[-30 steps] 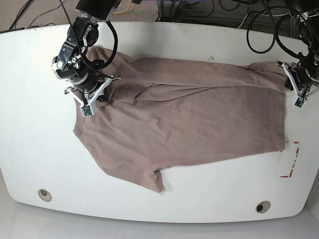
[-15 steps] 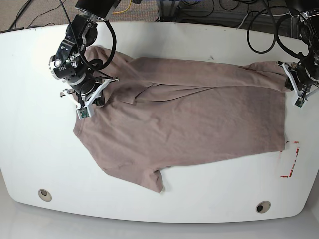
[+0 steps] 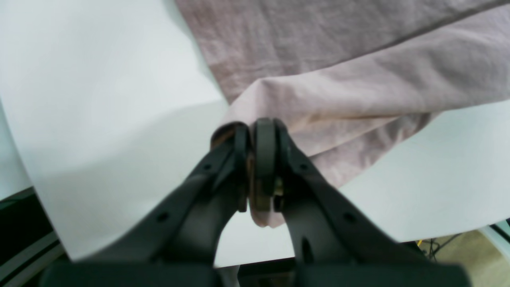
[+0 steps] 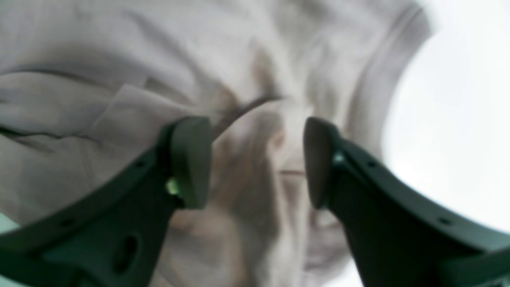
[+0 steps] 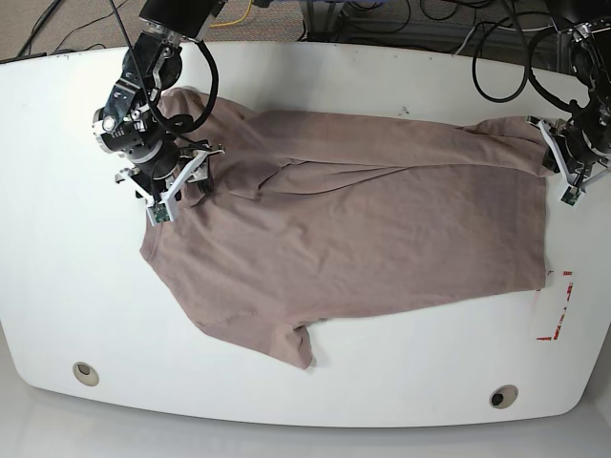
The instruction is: Layout the t-shirt on the table in an organized manner, then fold the t-shirt properly
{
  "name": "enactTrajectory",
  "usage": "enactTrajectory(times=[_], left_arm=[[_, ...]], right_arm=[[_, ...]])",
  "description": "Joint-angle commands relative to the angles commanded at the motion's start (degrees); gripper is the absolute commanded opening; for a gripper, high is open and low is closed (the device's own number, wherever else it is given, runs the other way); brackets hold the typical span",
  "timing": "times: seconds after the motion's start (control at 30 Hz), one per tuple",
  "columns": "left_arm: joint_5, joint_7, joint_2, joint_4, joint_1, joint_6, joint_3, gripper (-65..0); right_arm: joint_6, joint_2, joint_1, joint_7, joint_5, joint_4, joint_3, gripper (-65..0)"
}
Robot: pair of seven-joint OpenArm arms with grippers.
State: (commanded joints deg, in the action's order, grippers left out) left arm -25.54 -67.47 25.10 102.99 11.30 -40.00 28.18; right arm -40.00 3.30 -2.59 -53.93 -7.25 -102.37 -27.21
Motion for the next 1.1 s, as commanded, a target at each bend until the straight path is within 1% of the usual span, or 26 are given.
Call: enactTrajectory(times=[0.13,0.2,0.23,0.27,0.3,0.37,0.43,0.57,0.6,0.87,1.0,1.1], left_arm=[[0.09,0.00,0.00,0.00,0.00,0.00,0.00,-64.6],[0.09,0.00,0.00,0.00,0.00,0.00,0.00,-64.6],[0.09,0.00,0.00,0.00,0.00,0.00,0.00,-64.6],[0.09,0.00,0.00,0.00,0.00,0.00,0.00,-64.6],[0.09,0.00,0.00,0.00,0.00,0.00,0.00,-64.6],[0.09,0.00,0.00,0.00,0.00,0.00,0.00,-64.6],[0.09,0.00,0.00,0.00,0.00,0.00,0.00,-64.6],[0.09,0.00,0.00,0.00,0.00,0.00,0.00,-64.6],[0.09,0.00,0.00,0.00,0.00,0.00,0.00,-64.6],[0.18,0.00,0.00,0.00,0.00,0.00,-0.09,-64.6],[0.18,0.00,0.00,0.00,0.00,0.00,-0.09,-64.6],[0.18,0.00,0.00,0.00,-0.09,0.00,-0.09,-64.6]], right_arm=[[0.00,0.18,-0.09,1.23,0.00,2.81,0.00,-34.6],[0.00,0.18,-0.09,1.23,0.00,3.25,0.00,-36.5],[0.00,0.26,-0.18,1.23,0.00,3.25,0.00,-41.9],[0.00,0.26,-0.18,1.23,0.00,3.34,0.00,-46.0],[0.00,0.26,-0.18,1.23,0.00,3.43,0.00,-48.2],[0.00,0.26,-0.18,1.23,0.00,3.43,0.18,-57.7],[0.00,0.26,-0.18,1.23,0.00,3.43,0.26,-62.0],[0.00,0.26,-0.18,1.14,-0.09,2.73,0.26,-63.4],[0.00,0.26,-0.18,1.14,-0.09,1.93,0.26,-65.0],[0.00,0.35,-1.85,-0.44,-0.18,-5.27,0.35,-65.0],[0.00,0.44,-2.29,-3.08,-0.18,-9.67,0.35,-65.0],[0.00,0.44,-2.02,-4.48,-1.14,-10.81,0.35,-65.0]])
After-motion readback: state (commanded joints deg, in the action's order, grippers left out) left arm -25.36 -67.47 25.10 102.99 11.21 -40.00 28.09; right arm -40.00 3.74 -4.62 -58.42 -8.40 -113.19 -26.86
